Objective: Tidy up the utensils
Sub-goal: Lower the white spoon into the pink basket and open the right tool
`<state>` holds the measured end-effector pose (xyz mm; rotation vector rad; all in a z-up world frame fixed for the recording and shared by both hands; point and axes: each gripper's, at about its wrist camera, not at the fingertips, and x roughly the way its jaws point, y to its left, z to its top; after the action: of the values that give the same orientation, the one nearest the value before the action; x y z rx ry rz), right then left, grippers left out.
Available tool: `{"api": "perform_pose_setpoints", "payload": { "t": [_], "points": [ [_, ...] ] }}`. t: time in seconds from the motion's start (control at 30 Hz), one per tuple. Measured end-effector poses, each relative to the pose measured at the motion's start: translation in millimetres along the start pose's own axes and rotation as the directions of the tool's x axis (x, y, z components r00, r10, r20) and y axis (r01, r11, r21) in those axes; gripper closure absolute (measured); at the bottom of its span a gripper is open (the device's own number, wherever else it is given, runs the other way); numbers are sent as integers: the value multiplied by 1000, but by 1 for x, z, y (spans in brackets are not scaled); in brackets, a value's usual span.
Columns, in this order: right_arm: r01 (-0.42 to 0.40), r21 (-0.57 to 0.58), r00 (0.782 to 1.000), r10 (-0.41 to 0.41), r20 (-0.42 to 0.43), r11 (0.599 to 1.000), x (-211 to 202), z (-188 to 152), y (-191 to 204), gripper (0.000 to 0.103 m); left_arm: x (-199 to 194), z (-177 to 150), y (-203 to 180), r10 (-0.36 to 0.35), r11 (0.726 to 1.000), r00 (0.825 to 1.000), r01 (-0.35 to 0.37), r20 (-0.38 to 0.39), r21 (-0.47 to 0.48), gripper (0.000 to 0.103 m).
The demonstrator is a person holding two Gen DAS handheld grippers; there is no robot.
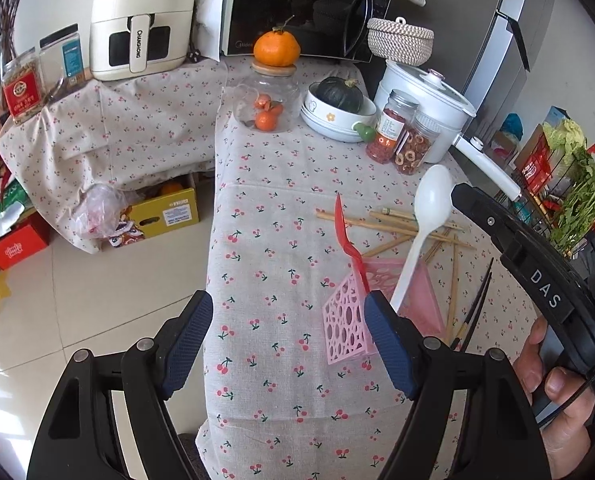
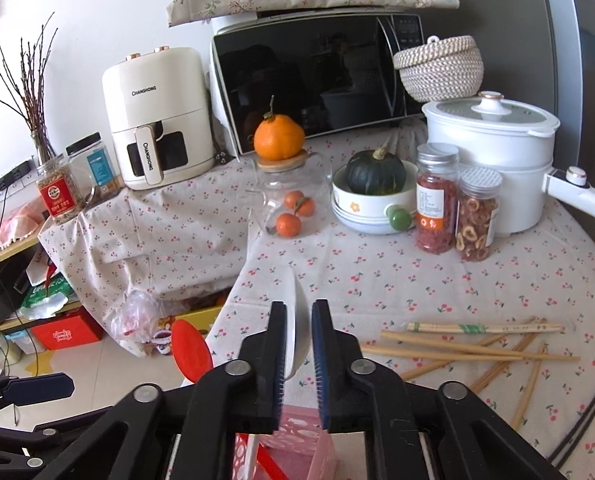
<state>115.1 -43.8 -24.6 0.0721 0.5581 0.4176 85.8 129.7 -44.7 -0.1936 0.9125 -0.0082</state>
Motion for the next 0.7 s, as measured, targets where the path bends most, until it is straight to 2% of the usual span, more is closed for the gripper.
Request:
{"api": "perform_pose_setpoints", "payload": {
  "t": [0.03,0.07,0.2,0.23,0.33,0.47,0.57,0.63,0.7],
  "points": [
    [-5,14,1000,5,0,1000,-3,1,-4,63,0,0,-1,1,1000,1000,-1,1,6,23],
    [-9,28,1000,9,3,1000,-6,3,-7,56,0,0,-3,-2,1000,1000,2,0,10,22],
    [-59,66,997,62,-38,996,-22,11,-23,47,-3,-2,-6,-2,1000,1000,2,2,20,21],
    [-64,64,997,67,-40,996,-27,13,-27,41,-4,-3,-6,1,1000,1000,-1,2,22,21],
    [-38,36,999,39,-29,999,-46,15,-40,30,-7,-4,-9,-2,1000,1000,1,10,29,20],
    [-10,40,999,12,-50,999,-63,14,-65,21,-5,-2,-12,-10,1000,1000,10,3,4,20],
    [-21,104,993,32,-111,994,-59,6,-87,20,-2,0,-16,-45,999,999,44,-16,-29,20],
    [-62,189,985,91,-146,980,-49,1,-101,21,-2,1,-21,-56,998,998,56,-17,-31,20],
    [-112,296,972,167,-168,949,-34,-4,-113,22,-1,2,-26,-58,998,998,57,-11,-21,20]
  ]
}}
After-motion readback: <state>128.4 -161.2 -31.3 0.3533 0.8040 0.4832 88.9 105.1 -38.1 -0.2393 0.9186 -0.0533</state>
